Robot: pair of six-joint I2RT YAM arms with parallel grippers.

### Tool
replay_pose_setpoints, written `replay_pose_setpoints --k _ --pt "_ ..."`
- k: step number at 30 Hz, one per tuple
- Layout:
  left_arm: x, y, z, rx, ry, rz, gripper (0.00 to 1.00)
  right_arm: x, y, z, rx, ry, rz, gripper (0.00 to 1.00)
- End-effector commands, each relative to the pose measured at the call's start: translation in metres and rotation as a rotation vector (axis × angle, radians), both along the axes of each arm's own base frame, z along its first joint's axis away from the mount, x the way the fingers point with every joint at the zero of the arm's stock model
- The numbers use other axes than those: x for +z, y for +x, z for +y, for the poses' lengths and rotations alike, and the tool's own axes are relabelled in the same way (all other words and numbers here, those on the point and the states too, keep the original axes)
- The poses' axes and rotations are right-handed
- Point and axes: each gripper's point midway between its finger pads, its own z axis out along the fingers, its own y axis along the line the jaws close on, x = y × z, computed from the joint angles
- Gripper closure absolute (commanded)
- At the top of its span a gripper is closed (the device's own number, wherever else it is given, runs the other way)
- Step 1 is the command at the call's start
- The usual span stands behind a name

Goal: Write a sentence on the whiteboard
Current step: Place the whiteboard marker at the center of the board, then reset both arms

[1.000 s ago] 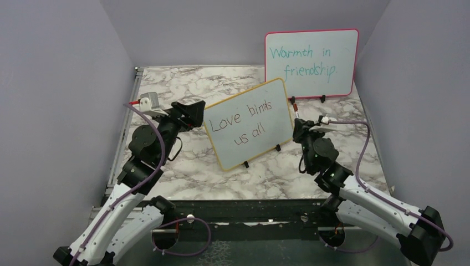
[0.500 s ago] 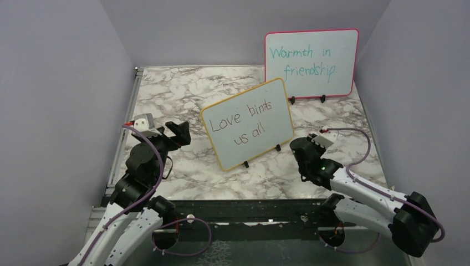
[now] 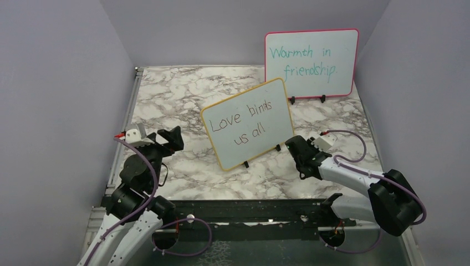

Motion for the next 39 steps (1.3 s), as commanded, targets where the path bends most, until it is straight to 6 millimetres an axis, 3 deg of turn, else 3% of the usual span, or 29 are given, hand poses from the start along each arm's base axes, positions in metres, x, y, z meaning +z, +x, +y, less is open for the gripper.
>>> replay_pose_setpoints --k 1,10,16,23,28,31,39 --pt "-0.002 -0.005 0.009 0.034 -0.002 -0.011 0.01 -0.003 -0.005 0.001 -0.030 0.041 0.035 0.59" --pt "0.015 -0.015 0.007 -0.008 -0.036 -0.051 0.01 0.038 -0.011 -0.008 -0.005 0.033 -0.030 0.28" --pt "0.044 -0.032 0.018 -0.016 0.000 -0.113 0.01 0.106 -0.013 -0.014 0.091 -0.020 -0.102 0.02" --pt "0.074 -0.057 0.037 0.000 0.004 -0.194 0.01 0.202 -0.027 -0.020 0.271 -0.085 -0.238 0.01" --pt "0.068 -0.062 0.047 0.034 0.007 -0.185 0.01 0.251 -0.043 -0.027 0.384 -0.151 -0.356 0.00" --pt "0.058 -0.061 0.048 0.045 -0.004 -0.171 0.01 0.260 -0.051 -0.033 0.421 -0.199 -0.406 0.00" --pt "0.032 -0.053 0.047 0.073 -0.022 -0.129 0.01 0.252 -0.058 -0.040 0.420 -0.226 -0.456 0.00"
